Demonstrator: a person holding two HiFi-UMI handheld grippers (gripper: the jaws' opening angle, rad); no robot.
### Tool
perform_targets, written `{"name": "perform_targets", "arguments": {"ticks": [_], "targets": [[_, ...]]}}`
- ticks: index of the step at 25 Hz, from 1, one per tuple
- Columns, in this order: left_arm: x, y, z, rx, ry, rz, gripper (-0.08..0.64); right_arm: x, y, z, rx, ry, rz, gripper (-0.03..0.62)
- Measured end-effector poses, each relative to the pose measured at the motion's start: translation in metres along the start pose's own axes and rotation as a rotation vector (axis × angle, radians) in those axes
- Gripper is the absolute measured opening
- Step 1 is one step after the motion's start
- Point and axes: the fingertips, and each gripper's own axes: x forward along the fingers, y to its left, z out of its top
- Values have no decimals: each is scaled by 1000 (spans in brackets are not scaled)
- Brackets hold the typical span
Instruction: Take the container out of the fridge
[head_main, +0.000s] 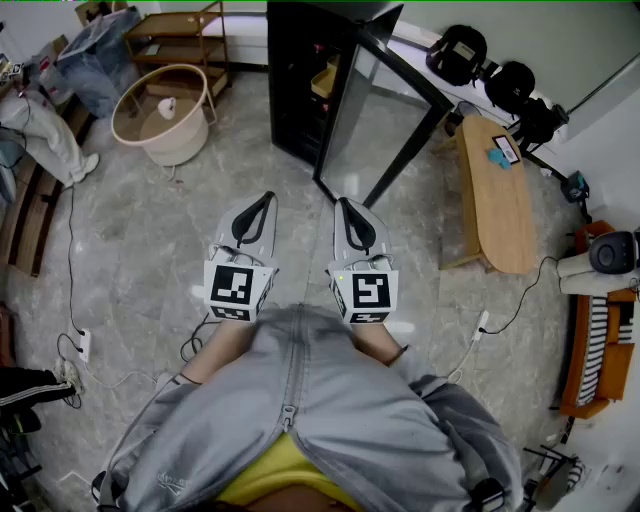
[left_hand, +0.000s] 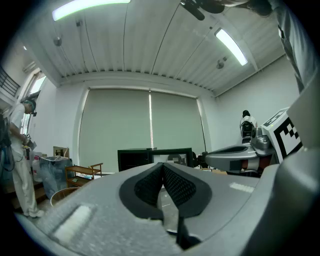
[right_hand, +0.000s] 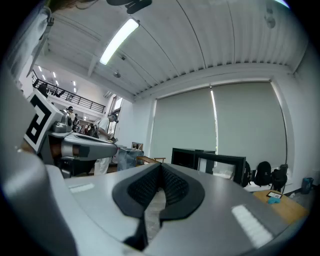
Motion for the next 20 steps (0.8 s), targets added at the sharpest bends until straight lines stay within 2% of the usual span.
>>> {"name": "perform_targets", "arguments": {"ticks": [5,9,15,20], "targets": [[16,1,-5,2,-8,-18,5,11,-12,-8,50,-15,1,0],[33,14,-16,-21,-10,-27,5,30,-19,-20,63,12,-6,0],[84,63,-27,-43,-32,-53,5,95,-33,-31,54,30,-43,0],[144,127,-28,-50,-50,-87,5,180,-41,-27,36,18,-75,0]]}}
